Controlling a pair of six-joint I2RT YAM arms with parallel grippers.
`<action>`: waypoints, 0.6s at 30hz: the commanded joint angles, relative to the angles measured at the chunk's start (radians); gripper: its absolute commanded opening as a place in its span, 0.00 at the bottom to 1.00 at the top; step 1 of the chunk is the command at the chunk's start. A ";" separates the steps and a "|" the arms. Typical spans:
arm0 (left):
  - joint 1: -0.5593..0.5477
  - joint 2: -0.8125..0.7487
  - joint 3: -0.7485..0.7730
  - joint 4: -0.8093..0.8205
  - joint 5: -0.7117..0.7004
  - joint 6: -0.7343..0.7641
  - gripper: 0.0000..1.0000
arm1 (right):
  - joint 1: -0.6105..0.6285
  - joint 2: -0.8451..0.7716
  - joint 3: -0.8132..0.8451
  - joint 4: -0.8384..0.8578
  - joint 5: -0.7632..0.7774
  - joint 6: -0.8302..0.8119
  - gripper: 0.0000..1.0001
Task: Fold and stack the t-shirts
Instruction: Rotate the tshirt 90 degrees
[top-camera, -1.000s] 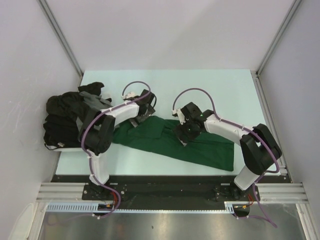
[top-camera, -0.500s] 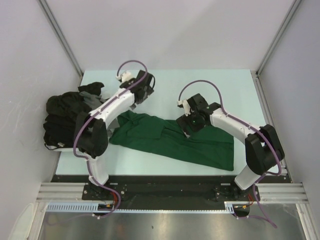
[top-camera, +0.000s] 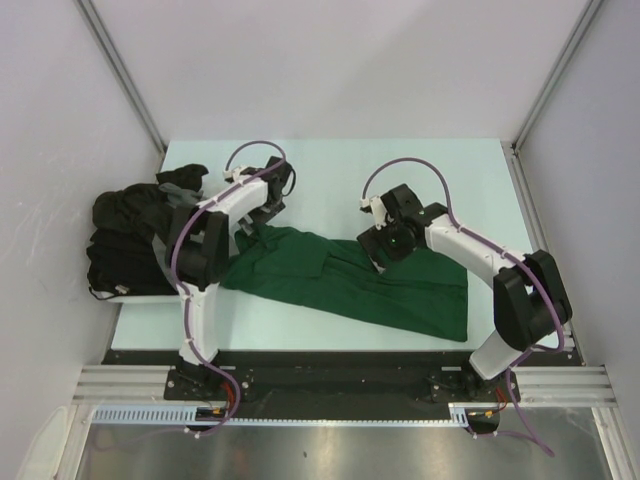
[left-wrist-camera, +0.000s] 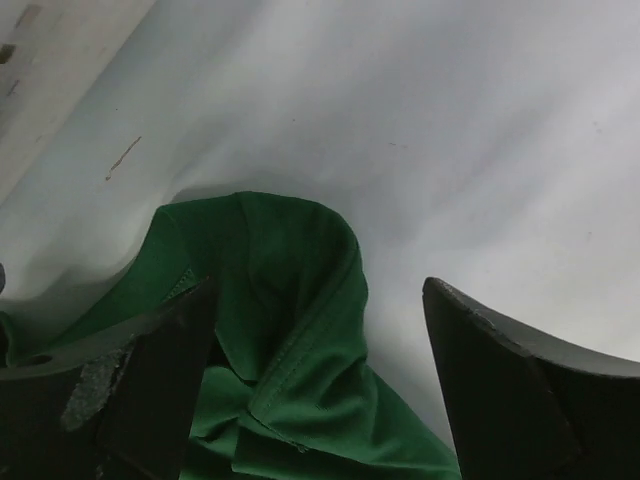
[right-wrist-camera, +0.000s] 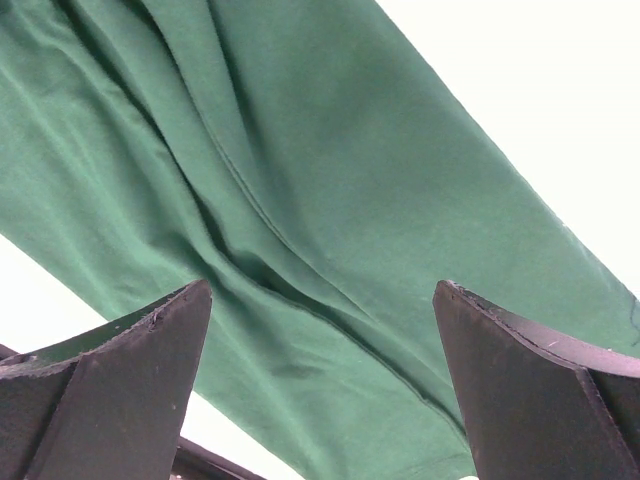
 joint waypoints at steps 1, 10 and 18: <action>0.017 0.007 0.000 0.038 0.020 0.031 0.86 | -0.007 -0.017 0.011 -0.005 -0.012 -0.021 1.00; 0.025 0.040 -0.041 0.138 0.097 0.080 0.55 | -0.030 -0.032 0.013 -0.031 0.033 -0.032 1.00; 0.025 0.012 -0.058 0.319 0.135 0.261 0.00 | -0.037 -0.045 0.005 -0.033 0.056 -0.022 1.00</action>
